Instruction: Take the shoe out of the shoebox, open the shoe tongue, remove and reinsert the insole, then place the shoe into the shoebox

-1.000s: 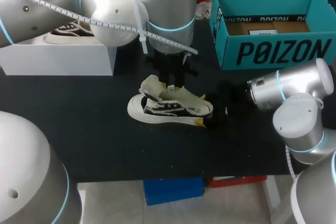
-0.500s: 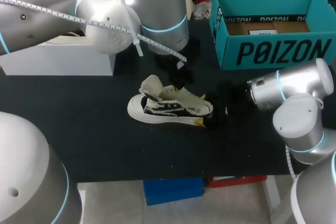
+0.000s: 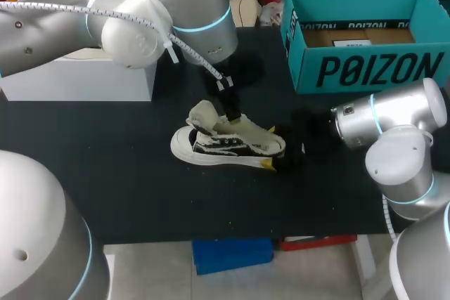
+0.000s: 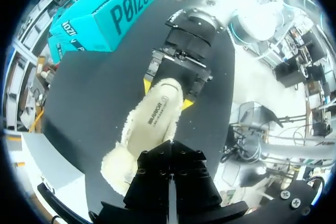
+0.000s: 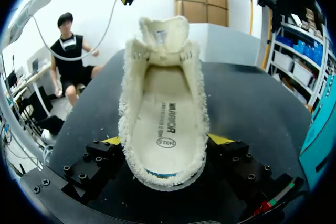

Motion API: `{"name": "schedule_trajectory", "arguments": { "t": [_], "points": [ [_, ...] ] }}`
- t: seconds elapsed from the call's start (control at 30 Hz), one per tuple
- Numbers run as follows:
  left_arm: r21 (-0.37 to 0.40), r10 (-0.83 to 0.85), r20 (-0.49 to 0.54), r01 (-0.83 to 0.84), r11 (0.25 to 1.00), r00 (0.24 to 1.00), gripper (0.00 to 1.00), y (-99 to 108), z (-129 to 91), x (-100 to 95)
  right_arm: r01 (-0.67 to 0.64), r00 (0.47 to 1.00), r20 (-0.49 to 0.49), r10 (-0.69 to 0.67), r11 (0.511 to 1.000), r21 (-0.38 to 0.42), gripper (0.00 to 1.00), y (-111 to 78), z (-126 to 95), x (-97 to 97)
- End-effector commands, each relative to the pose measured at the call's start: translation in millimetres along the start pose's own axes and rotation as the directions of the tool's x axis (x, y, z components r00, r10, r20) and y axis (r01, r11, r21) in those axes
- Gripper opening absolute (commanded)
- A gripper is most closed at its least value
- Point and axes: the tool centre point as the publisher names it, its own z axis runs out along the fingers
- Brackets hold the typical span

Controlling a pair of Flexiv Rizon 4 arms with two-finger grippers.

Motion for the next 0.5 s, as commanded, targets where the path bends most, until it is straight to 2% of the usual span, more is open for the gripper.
{"name": "schedule_trajectory", "arguments": {
  "t": [0.03, 0.5],
  "points": [
    [-0.027, 0.090, -0.031, -0.091, 0.995, 0.995, 0.00, -10.2, 1.8, -10.2, -0.002, 1.000, 0.001, 0.002, 1.000, 0.001, 0.00, -2.3, 3.0, -0.8],
    [-0.053, 0.106, -0.105, -0.112, 0.992, 0.989, 0.00, -13.1, 47.6, -27.3, -0.002, 1.000, 0.001, 0.002, 1.000, 0.001, 0.00, -2.3, 3.0, -0.8]
  ]
}}
